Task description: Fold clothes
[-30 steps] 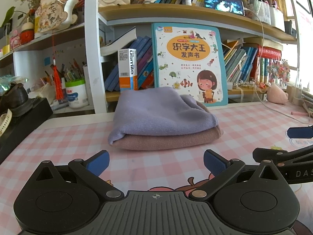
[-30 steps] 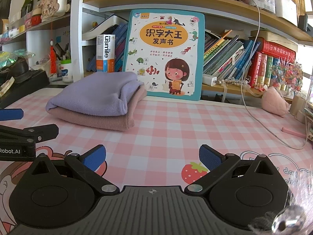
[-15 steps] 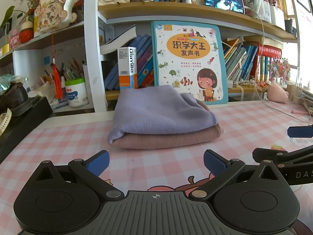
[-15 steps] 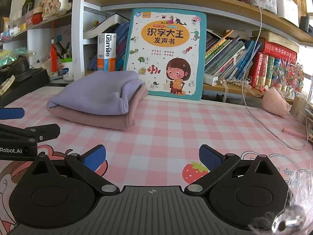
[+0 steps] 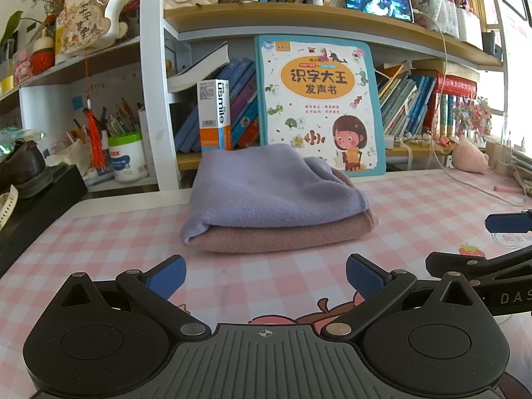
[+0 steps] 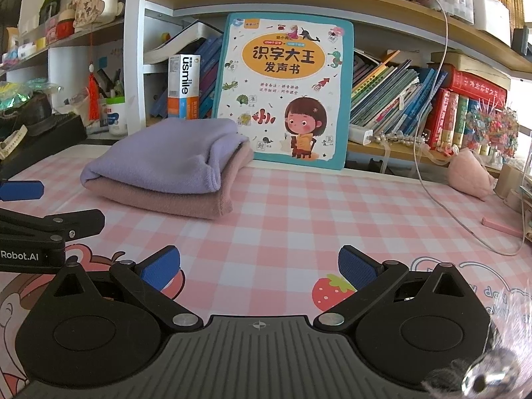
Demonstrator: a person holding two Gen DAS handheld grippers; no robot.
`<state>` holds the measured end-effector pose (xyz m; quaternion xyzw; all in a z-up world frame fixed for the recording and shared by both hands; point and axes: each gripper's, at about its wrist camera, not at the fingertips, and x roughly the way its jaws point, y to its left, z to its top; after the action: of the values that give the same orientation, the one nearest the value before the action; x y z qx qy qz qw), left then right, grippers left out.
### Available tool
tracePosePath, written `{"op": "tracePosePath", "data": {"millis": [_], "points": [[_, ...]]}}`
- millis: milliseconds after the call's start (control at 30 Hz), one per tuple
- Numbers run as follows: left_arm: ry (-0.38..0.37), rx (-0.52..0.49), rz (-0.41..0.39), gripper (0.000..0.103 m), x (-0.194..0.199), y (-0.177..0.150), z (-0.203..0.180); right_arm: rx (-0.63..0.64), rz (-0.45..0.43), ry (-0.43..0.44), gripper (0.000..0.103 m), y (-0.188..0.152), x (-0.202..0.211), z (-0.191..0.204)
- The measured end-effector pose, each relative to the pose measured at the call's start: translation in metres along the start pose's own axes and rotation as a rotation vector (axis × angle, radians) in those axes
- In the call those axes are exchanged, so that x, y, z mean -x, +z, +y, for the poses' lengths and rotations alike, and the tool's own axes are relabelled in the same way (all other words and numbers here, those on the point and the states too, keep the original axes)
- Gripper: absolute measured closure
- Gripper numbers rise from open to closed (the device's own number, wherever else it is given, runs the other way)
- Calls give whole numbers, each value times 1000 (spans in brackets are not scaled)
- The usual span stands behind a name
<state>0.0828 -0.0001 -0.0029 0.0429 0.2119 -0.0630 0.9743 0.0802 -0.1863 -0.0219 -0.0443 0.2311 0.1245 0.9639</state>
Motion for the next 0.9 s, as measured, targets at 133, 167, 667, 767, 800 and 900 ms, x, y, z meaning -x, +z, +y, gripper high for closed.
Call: {"op": "tracePosePath", "data": {"millis": [133,167,667,767,800,900], "points": [[1,-1,-1,0,0,0,0,5,1,0,1,0,0,1],[0,-1,0,0,0,0,0,5,1,0,1,0,0,1],[-9,-3,5,0,0,1,0,6,3,1,1,0,0,2],[-13,0,8,0,-1,0,0,6,3,1,1,0,0,2],[-15,1,8,0,-1,0,0,6,4,1,1,0,0,2],[-16,-4,3,0,0,0,-1,3,6,2,1,0,0,1]]}}
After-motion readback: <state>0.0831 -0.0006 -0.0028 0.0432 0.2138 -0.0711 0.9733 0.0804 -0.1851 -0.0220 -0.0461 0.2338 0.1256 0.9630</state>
